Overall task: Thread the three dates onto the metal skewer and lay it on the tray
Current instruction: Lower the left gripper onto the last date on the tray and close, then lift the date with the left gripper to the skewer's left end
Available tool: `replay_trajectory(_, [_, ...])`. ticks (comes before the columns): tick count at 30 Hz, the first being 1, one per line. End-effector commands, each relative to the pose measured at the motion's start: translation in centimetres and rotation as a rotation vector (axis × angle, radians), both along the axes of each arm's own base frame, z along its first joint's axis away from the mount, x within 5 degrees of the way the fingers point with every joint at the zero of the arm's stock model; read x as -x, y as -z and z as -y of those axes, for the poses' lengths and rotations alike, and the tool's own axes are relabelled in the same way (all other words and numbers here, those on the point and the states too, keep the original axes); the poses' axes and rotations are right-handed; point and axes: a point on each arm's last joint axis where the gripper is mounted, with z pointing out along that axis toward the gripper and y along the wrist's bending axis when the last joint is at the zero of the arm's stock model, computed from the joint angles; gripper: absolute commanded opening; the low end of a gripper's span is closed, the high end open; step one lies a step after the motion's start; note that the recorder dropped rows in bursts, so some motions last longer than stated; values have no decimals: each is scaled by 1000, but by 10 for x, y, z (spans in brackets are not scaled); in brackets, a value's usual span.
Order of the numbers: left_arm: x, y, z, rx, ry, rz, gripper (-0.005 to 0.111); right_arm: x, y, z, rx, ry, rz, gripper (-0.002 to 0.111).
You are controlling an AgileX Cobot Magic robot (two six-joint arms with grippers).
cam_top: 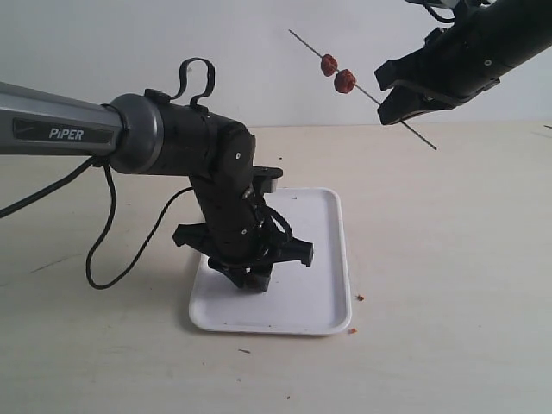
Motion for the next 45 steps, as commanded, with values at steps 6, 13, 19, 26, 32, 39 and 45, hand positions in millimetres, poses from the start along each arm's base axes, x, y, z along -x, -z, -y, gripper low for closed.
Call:
replay_trajectory(6, [1, 7, 0, -26, 33, -5, 31, 0, -4, 0, -3, -4, 15, 0])
replay_trajectory(13, [1, 3, 0, -25, 59, 2, 23, 0, -4, 0, -3, -5, 14, 0])
replay_trajectory(19, [-1, -22, -4, 3, 112, 47, 27, 1, -4, 0, 1, -13, 16, 0])
replay_trajectory(26, [-13, -85, -37, 169, 179, 79, 27, 2, -3, -1, 55, -121, 57, 0])
replay_trajectory(32, [-28, -121, -94, 416, 245, -2, 27, 3, -3, -1, 138, -279, 132, 0])
replay_trajectory(39, [-60, -138, -180, 711, 183, 92, 27, -5, 54, -2, 351, -926, 246, 0])
replay_trajectory(45, [-64, -134, -203, 691, 120, 92, 27, -40, 90, 0, 554, -1020, 530, 0])
